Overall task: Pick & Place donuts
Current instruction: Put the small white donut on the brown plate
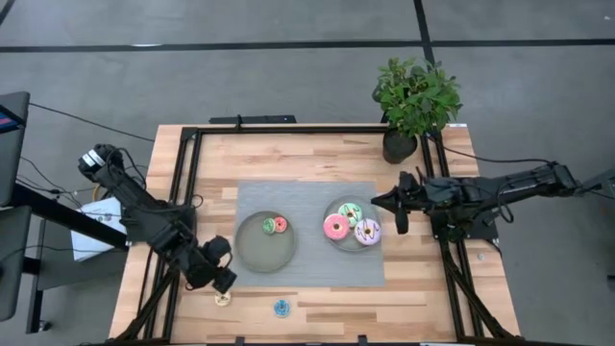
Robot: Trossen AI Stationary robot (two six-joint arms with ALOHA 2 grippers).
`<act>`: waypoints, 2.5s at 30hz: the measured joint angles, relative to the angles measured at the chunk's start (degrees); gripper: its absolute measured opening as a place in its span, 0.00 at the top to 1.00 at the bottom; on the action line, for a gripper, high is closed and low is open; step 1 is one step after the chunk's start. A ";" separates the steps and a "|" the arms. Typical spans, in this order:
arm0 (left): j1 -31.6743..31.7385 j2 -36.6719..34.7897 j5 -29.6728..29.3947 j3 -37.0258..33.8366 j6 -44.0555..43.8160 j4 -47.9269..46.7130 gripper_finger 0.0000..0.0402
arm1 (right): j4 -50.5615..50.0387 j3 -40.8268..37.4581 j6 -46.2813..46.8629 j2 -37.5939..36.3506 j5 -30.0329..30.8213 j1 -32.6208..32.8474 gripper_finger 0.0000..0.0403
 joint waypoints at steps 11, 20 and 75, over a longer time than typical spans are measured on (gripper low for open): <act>-4.99 4.97 6.97 0.00 -14.48 0.56 0.55 | 1.04 -3.53 1.93 -4.11 3.97 4.23 1.00; -5.75 10.58 6.27 0.00 -14.43 3.44 0.55 | -2.61 -3.49 -1.03 -11.33 4.47 6.15 1.00; -5.31 22.34 10.98 -0.39 -11.15 2.92 0.57 | 5.68 -12.56 -0.96 -27.14 -3.28 6.15 1.00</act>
